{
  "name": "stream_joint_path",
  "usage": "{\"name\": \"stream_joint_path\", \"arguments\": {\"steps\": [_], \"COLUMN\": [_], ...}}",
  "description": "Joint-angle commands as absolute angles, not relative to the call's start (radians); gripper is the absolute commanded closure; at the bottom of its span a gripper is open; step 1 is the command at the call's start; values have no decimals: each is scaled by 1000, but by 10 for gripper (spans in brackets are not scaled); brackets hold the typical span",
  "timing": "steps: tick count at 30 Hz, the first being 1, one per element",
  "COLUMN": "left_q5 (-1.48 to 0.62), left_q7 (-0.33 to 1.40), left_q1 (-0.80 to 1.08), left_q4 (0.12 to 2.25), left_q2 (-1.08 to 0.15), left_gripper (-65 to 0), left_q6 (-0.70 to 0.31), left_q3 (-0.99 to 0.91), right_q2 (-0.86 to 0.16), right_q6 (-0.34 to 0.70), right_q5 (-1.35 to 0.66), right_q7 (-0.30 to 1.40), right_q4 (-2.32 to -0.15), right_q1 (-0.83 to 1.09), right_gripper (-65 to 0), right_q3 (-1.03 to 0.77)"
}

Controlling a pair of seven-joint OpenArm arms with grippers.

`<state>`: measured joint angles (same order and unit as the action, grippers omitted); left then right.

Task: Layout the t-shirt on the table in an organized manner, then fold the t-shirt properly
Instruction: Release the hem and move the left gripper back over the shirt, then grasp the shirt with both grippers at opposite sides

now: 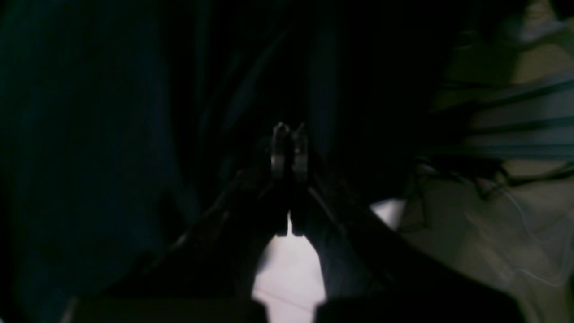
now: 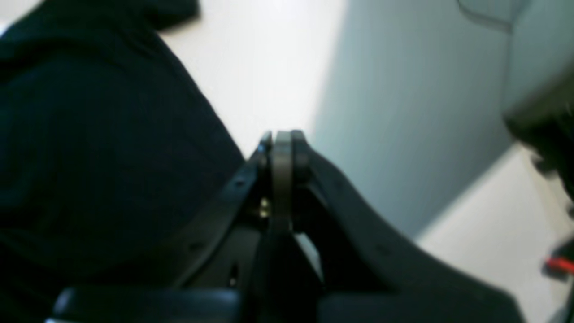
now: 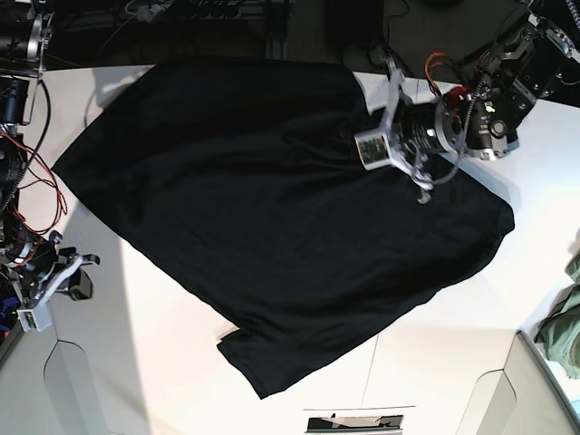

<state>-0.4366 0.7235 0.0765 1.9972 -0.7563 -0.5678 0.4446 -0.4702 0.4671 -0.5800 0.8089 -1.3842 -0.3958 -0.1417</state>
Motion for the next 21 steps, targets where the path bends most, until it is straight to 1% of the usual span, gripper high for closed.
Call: {"name": "stream_joint_path", "arguments": {"steps": [1,4,7,13,18,21], "left_q5": [-429,-426,-426,-424,-415,-376], "left_q7": [692,657,623,617,587,567], "left_q1": [61,61,49,-36,-99,-132], "left_q4": [1994,1933,1863,1714,1555,1469], "left_q2": [-770,-767,-750,-693,-668,-654], "left_gripper": [0,0,0,0,0,0], "left_q6": [-542,-503,-501,-482,-482,-478], "left_q3": [400,306,243,229,229,229], "right_q2": [-466,-400,-329,-212,-128,-43], "right_q6": [468,468,468,468,468,467], "right_q5": [-595,-595,-594,-582,-539,-490], "right_q7": [793,809,809,809,808,807], "right_q4": [-1416,-1457,-1486,-1571,-1635,-1636], "right_q1": [-421,-420,-421,-421,-435,-449], "right_gripper": [0,0,0,0,0,0], "right_q3": [-150,-150,-150,-111,53,184]}}
